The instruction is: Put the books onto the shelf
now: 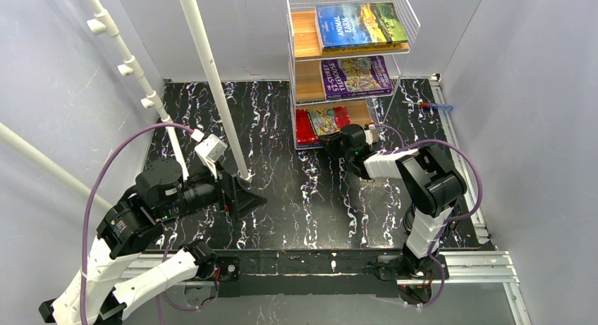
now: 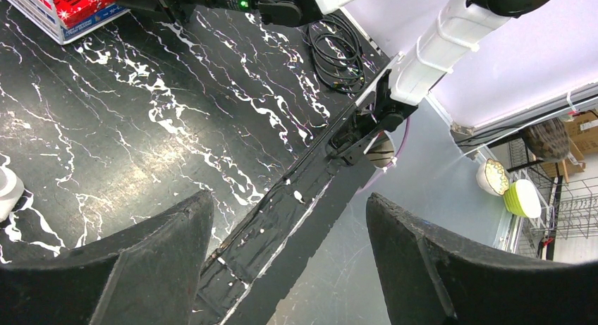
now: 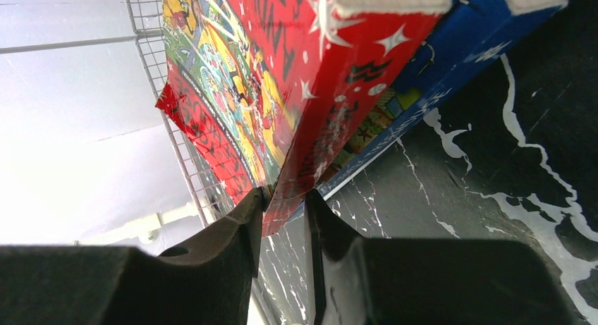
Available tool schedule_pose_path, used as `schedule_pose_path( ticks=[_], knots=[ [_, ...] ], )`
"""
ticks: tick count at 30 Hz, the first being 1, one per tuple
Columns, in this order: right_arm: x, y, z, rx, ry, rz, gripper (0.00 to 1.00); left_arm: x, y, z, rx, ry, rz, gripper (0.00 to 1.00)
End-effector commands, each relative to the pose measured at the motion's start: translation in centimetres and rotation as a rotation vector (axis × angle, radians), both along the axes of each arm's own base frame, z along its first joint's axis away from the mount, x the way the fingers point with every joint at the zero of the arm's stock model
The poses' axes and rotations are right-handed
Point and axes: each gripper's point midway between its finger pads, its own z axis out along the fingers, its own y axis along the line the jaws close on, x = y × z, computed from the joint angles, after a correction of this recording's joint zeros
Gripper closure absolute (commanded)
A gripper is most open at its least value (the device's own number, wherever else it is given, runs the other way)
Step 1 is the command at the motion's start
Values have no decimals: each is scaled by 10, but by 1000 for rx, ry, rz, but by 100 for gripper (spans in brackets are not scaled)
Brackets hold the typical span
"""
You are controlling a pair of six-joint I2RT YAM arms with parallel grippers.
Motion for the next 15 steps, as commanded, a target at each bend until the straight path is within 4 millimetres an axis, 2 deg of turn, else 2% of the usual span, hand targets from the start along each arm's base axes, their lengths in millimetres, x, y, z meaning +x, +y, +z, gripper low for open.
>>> schedule_pose_path(
  ticks=[1,15],
  knots=[
    [9,16,21,40,-71,35,85,-1,-4,1,-6,-3,-22,23],
    [2,28,22,75,-76,55,87,-2,-4,1,-9,2,-21,23]
  ],
)
